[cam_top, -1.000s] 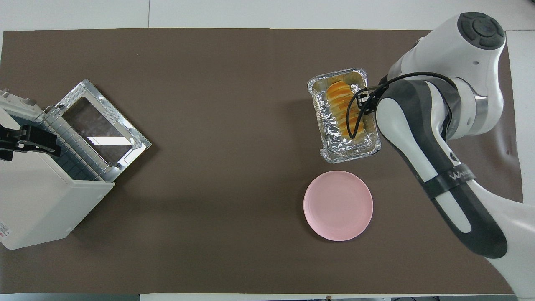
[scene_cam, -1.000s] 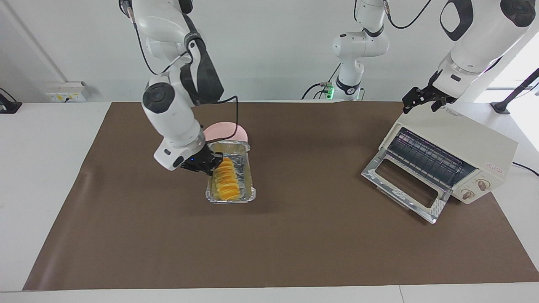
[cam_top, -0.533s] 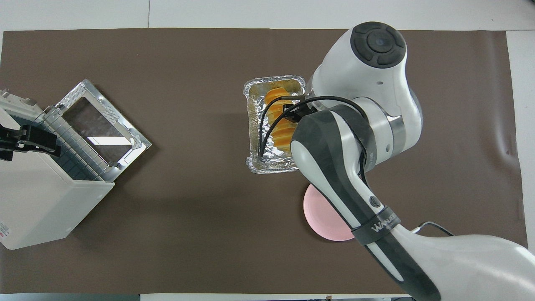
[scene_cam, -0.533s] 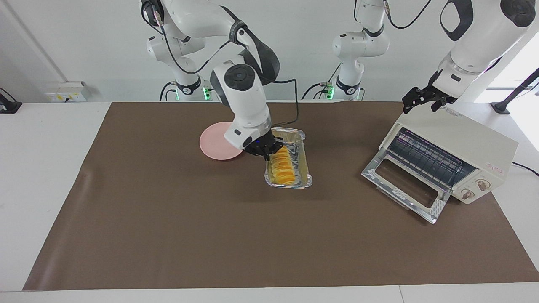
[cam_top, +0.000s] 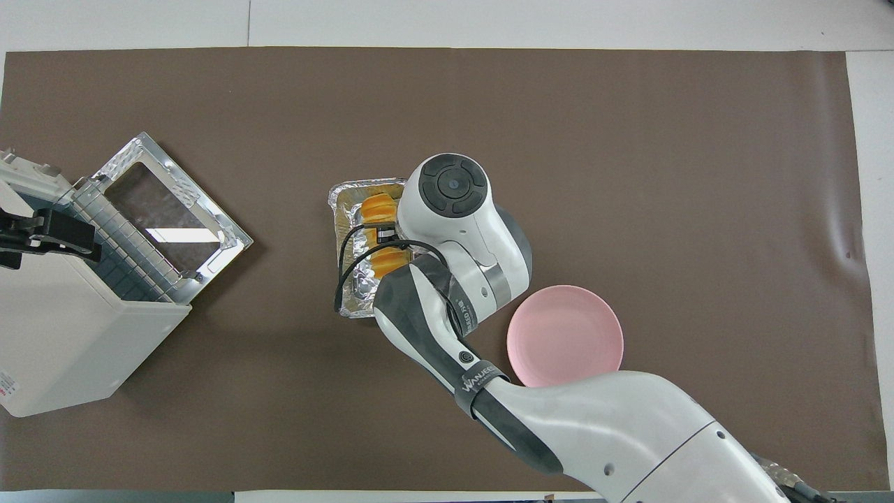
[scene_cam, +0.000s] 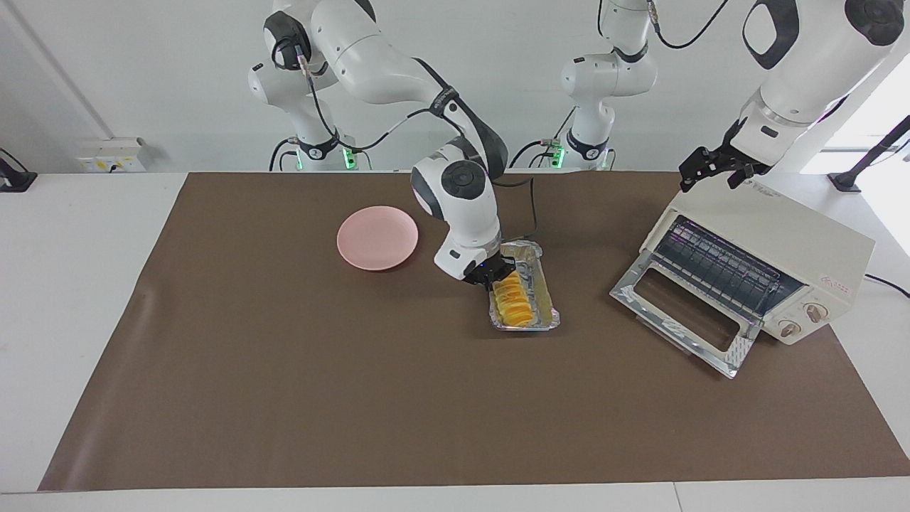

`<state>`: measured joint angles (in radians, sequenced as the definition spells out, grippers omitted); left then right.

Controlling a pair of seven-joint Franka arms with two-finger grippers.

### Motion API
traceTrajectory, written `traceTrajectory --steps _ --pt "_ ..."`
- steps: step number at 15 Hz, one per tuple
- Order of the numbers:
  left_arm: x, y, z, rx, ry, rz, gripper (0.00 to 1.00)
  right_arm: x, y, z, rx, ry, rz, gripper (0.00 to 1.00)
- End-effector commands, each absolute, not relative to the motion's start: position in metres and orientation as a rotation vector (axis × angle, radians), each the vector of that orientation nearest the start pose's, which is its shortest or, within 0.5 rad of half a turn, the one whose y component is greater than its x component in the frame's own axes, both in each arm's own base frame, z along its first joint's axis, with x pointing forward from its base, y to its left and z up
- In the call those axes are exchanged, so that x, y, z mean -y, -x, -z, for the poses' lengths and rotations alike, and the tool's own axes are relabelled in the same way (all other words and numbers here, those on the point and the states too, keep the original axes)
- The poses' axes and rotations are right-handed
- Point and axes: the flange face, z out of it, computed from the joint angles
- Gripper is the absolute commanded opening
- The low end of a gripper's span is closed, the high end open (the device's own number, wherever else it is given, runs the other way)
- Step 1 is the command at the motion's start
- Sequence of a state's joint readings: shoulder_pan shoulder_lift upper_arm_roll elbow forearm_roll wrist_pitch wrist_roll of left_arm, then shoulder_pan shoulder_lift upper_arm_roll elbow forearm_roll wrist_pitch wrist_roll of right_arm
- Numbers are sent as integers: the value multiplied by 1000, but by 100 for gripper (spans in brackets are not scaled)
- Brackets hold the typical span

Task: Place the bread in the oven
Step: 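Slide the foil tray toward the oven with the right gripper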

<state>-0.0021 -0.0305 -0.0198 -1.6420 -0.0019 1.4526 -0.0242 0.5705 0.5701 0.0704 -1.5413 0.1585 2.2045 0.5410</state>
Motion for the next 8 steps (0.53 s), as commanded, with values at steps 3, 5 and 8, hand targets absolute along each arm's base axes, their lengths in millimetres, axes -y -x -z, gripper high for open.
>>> traceTrajectory --steps 3,5,8 --pt "9 -523 -604 6 3110 -236 100 -415 -557 -312 -79 2903 -61 0" --pt "9 -523 -604 6 3110 -236 100 -416 -557 -313 -83 2900 -57 99" --pt "15 -524 -605 -13 3109 -231 100 -420 -559 -328 -166 2893 -76 100"
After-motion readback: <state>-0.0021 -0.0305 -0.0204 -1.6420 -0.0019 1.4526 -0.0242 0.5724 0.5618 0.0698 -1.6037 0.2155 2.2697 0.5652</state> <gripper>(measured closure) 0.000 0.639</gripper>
